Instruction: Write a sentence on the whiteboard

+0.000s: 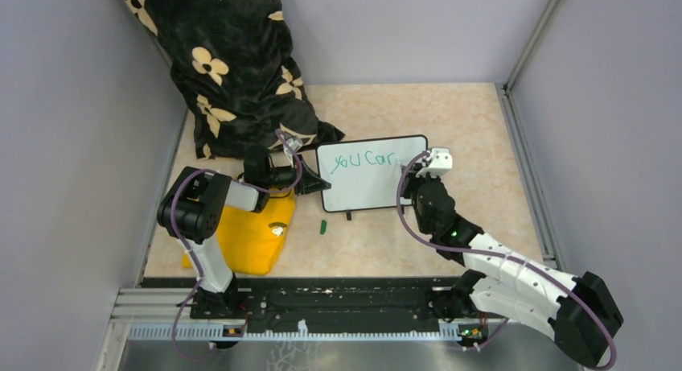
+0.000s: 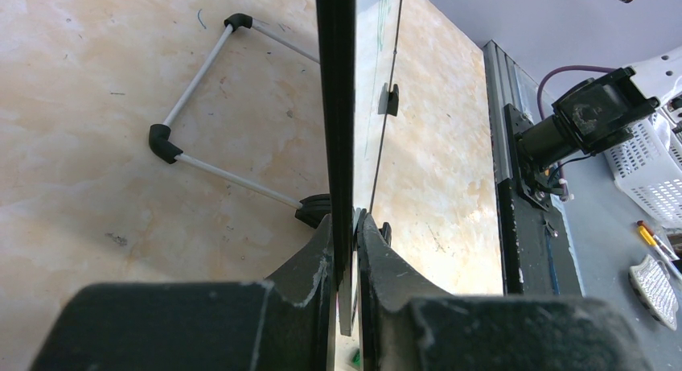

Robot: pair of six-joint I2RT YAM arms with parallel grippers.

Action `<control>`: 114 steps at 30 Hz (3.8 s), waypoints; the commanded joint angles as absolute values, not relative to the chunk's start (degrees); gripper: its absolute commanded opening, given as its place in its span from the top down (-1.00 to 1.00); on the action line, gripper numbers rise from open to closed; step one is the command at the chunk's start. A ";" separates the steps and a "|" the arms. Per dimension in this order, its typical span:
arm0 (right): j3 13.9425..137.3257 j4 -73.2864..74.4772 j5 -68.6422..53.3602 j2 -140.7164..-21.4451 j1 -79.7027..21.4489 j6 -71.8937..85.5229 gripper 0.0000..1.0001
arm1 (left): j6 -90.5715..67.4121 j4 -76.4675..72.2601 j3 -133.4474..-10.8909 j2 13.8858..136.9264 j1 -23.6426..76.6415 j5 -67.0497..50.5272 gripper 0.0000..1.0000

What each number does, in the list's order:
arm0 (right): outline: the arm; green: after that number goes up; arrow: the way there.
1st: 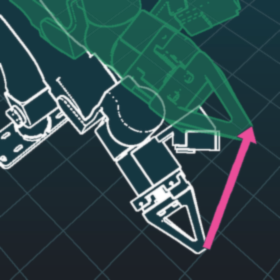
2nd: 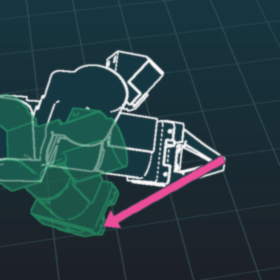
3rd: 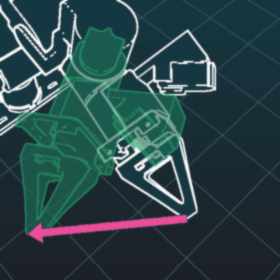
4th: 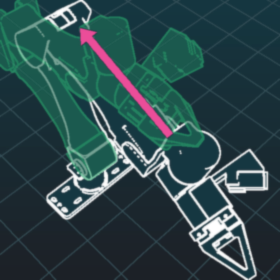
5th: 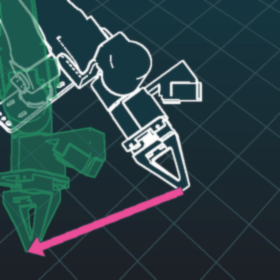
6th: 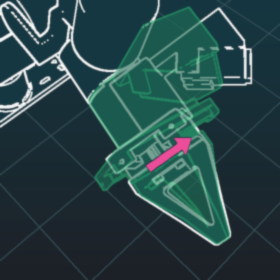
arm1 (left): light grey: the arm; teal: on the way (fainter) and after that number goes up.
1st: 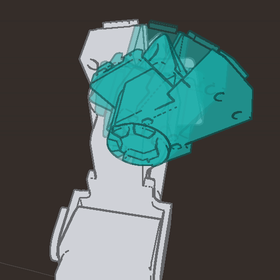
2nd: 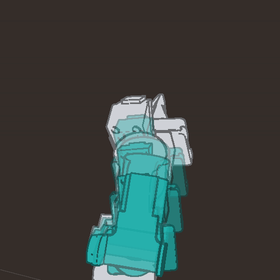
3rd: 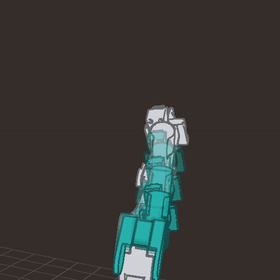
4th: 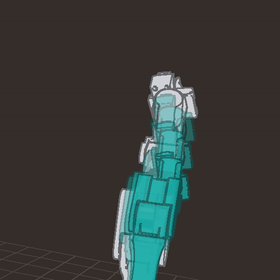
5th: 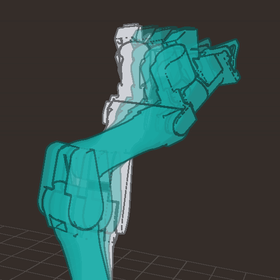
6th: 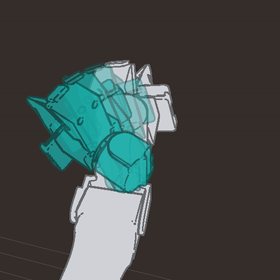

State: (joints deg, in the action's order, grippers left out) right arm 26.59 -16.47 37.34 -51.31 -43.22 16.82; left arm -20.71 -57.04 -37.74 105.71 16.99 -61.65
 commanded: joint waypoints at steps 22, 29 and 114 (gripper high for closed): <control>29.10 -19.10 38.05 -52.03 -42.60 15.77 1.00 | -16.40 -53.81 -37.92 106.39 18.10 -58.99 1.00; 30.96 -20.53 37.87 -53.72 -42.62 14.68 1.00 | -15.82 -53.05 -38.00 106.21 18.28 -58.94 1.00; 35.85 -37.72 52.77 -77.16 -68.07 11.91 1.00 | -14.59 -50.90 -38.74 106.94 18.28 -58.20 1.00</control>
State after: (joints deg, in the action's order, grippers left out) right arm 33.10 -35.16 51.48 -76.69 -67.37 11.97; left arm -19.38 -55.05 -38.46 105.60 17.43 -61.78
